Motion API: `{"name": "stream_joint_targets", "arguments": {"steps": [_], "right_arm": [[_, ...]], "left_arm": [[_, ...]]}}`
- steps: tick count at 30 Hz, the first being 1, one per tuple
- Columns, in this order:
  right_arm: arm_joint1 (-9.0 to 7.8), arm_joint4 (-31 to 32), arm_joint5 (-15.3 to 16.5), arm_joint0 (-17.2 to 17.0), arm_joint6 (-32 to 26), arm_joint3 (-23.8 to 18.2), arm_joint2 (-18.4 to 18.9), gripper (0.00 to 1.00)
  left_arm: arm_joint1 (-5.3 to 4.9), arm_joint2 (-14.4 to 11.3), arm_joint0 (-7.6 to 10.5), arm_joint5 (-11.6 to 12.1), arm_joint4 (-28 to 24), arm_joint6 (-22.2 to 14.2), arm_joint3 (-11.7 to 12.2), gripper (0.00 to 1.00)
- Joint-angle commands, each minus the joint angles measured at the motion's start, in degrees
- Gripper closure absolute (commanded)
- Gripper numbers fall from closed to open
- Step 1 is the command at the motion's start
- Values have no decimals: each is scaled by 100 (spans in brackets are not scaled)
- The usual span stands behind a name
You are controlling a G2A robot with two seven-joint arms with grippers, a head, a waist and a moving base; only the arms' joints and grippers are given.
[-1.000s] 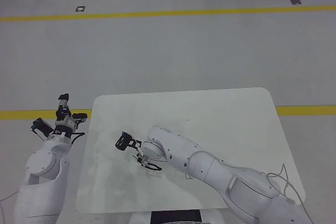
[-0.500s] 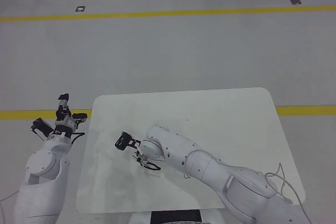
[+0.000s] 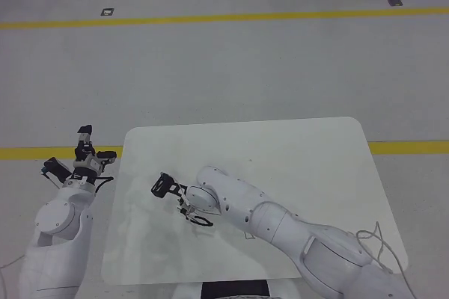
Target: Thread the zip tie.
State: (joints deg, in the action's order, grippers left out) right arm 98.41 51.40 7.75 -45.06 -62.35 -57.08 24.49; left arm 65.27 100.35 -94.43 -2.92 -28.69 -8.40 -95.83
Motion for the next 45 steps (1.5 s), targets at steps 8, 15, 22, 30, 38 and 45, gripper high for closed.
{"name": "stream_joint_targets", "arguments": {"steps": [8, 15, 22, 30, 38, 45], "right_arm": [[-312, 167, 145, -344, 76, -826, 508, 100], [-637, 156, 602, -814, 344, -1495, 1116, 100], [-908, -18, 1173, -1284, 731, -1967, 1673, 100], [-1218, -601, 1173, -1467, 1293, -2378, 1646, 100], [-1658, -1648, 1173, -1347, 2117, -2491, 1310, 100], [-2067, -2369, 1173, -1146, 2893, -2531, 855, 100]], "left_arm": [[0, 0, 0, 0, 0, 0, 0, 0], [0, 0, 0, 0, 0, 0, 0, 0], [0, 0, 0, 0, 0, 0, 0, 0], [0, 0, 0, 0, 0, 0, 0, 0], [0, 0, 0, 0, 0, 0, 0, 0], [0, 0, 0, 0, 0, 0, 0, 0]]}}
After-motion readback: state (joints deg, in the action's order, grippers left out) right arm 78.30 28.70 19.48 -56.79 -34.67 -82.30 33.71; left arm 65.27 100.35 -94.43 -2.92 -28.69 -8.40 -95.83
